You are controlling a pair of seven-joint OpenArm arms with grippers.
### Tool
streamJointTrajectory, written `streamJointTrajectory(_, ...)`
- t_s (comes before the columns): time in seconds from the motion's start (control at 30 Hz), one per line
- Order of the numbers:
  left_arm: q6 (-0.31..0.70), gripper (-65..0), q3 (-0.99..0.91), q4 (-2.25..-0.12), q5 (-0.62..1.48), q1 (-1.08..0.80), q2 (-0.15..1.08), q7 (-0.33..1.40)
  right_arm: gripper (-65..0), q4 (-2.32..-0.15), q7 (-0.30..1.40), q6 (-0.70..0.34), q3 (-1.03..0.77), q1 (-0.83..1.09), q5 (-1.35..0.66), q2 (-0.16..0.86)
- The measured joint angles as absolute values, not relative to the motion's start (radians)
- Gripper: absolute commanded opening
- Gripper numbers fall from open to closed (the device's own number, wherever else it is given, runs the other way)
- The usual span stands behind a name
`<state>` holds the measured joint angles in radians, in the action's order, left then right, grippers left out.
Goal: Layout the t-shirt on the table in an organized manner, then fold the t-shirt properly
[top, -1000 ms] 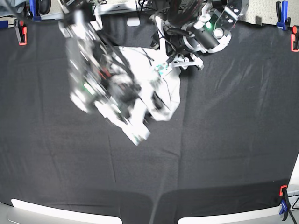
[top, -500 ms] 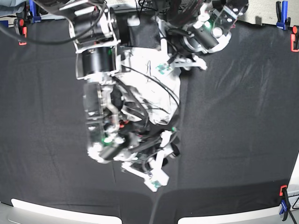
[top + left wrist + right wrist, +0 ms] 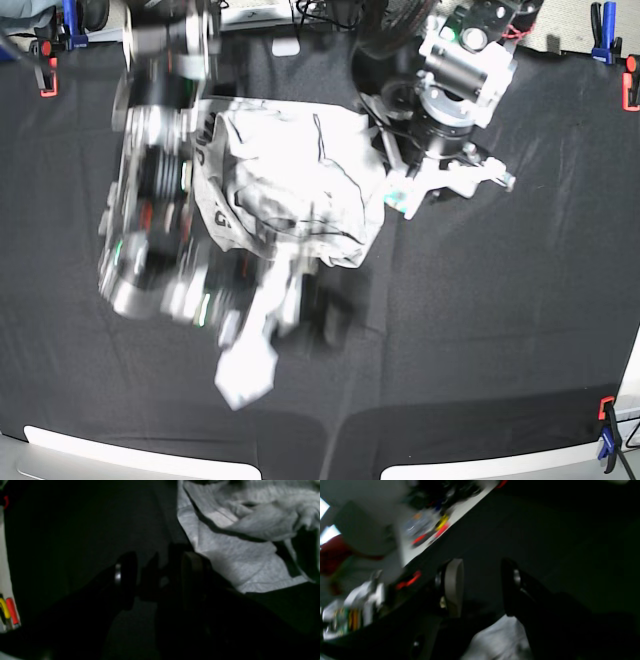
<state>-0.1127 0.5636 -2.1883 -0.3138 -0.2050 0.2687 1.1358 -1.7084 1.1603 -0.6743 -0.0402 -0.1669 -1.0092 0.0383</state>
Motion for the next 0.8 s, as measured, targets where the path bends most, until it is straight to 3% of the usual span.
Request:
streamJointTrajectory(0.17, -0.116, -38.3, 0.564, -2.188, -0.159, -0.206, 0.269, 1.060, -40.8, -1.803, 1.148, -0.685, -0.098, -0.083, -1.025, 0.099)
streamJointTrajectory(0.33, -0.091, -38.3, 0.564, -2.188, -0.057, -0.205, 0.269, 0.980, -40.8, -1.953, 1.150, -0.689, -0.295, 0.017, -1.023, 0.179)
streamJointTrajectory(0.5, 0.036, -38.3, 0.563, -2.188, 0.195, -0.205, 0.229, 0.889, -40.8, -1.982, 1.150, -0.690, -0.541, 0.093, -1.002, 0.219)
streamJointTrajectory(0.6, 0.174, -38.3, 0.564, -2.188, 0.342, -0.204, 0.152, 0.798, -40.8, -1.981, 1.153, -0.690, -0.656, 0.115, -0.911, 0.220)
streamJointTrajectory(0.8, 0.193, -38.3, 0.563, -2.059, 0.238, -0.196, 0.072, 0.822, -40.8, -1.982, 1.150, -0.689, -0.761, 0.134, -0.912, 0.219)
